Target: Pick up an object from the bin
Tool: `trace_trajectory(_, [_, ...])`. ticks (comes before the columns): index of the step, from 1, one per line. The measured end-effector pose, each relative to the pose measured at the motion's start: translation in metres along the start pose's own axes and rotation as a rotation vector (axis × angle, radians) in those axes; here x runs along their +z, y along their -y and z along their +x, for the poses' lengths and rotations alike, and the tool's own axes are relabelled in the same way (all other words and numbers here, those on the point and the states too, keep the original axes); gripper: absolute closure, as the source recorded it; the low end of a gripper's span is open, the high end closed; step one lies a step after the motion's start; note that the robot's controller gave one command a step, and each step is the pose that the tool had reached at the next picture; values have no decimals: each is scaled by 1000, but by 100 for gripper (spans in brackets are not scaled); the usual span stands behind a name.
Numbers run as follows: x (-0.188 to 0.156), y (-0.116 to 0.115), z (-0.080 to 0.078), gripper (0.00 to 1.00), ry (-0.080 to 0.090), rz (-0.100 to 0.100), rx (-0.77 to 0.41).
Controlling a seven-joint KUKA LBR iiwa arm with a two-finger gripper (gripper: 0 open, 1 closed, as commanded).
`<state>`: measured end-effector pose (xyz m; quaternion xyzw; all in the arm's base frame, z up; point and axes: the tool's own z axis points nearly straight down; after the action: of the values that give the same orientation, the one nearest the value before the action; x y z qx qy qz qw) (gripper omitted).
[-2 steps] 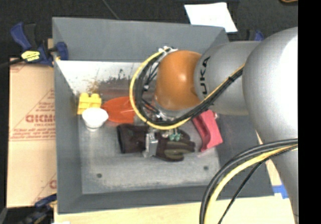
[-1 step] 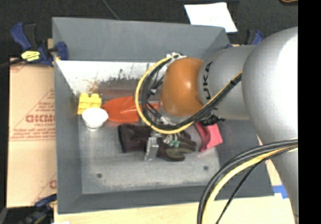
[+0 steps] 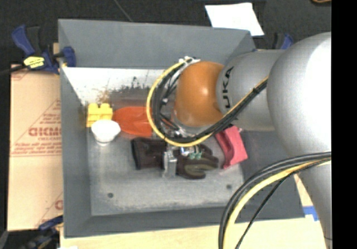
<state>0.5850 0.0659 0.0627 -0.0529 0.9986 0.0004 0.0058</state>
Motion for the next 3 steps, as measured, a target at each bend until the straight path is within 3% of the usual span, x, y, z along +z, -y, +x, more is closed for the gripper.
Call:
trace_trajectory(1, [-8,5,11,0,6,-4,183])
trace_trajectory(2, [-3,1,-3,100,11,0,5])
trace_trajectory(3, [-3,1,-3,100,11,0,6])
